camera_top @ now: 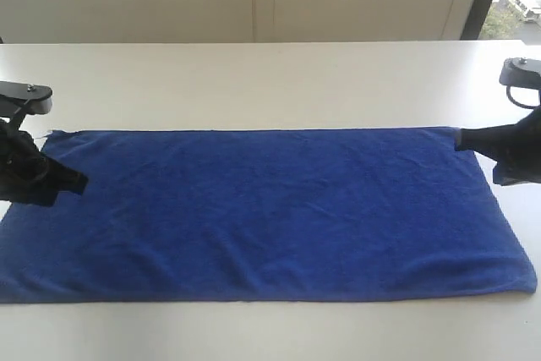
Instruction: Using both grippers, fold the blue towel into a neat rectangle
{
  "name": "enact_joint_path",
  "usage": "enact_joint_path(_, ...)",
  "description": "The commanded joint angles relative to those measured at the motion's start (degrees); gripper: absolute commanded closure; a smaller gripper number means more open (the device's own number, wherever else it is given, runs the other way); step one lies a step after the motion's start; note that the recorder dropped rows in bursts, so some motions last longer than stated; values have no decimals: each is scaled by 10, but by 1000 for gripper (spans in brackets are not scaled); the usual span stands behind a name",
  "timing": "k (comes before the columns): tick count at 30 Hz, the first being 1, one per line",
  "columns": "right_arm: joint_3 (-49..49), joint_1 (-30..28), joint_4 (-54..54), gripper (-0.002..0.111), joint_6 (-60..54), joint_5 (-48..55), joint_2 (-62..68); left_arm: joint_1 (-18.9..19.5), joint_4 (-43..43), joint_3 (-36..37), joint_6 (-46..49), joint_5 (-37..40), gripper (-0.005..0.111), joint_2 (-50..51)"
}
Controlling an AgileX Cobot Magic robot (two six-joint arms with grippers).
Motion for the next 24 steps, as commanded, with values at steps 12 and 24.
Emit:
enact_joint_path(12, -43, -1, 52, 108, -72, -26, 154, 34, -6, -57, 0, 47, 107, 92)
enact_joint_path(24, -44, -1, -15, 108, -19, -27, 165, 35, -2, -74, 0, 38, 107, 77)
